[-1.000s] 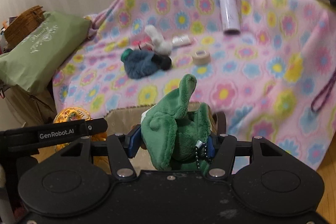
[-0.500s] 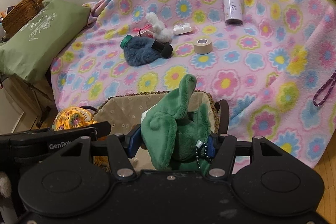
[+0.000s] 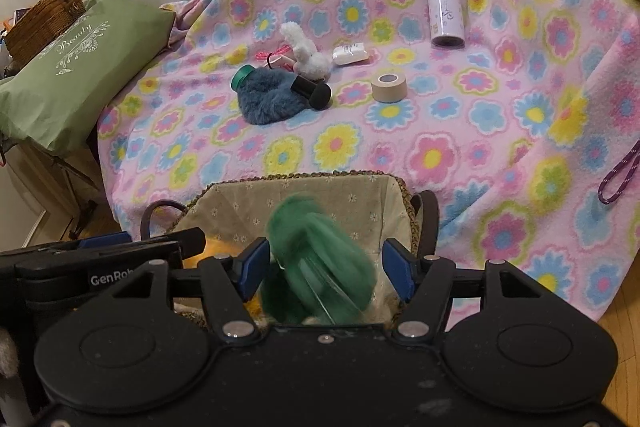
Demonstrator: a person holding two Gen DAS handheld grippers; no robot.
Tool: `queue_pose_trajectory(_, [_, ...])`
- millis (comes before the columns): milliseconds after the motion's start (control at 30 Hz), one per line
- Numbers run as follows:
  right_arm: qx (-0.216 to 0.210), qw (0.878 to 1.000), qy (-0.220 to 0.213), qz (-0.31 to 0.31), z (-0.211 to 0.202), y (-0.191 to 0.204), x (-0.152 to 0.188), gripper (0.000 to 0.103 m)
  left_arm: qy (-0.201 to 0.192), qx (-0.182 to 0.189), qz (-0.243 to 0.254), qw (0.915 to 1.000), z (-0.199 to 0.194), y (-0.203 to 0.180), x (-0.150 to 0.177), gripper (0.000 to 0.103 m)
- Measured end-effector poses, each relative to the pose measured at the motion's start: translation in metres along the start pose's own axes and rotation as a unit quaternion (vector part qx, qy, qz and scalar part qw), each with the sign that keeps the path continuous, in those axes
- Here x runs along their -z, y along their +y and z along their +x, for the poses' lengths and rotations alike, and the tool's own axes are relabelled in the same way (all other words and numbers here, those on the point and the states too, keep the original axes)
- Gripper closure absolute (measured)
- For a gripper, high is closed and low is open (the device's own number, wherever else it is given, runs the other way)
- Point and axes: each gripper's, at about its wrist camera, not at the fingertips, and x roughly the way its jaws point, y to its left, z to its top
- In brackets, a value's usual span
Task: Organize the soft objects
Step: 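Open both grippers to drop the pouch and plush doll into the basket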
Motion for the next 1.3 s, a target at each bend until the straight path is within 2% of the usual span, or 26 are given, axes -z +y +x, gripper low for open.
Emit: queue_pose_trajectory(1300, [0.008, 1.000, 0.004, 0.005, -0.0027, -0.0075, 0.0007, 0.034, 0.009, -0.005, 0.000, 0.9999, 0.0032, 0.0012, 0.0046, 0.018])
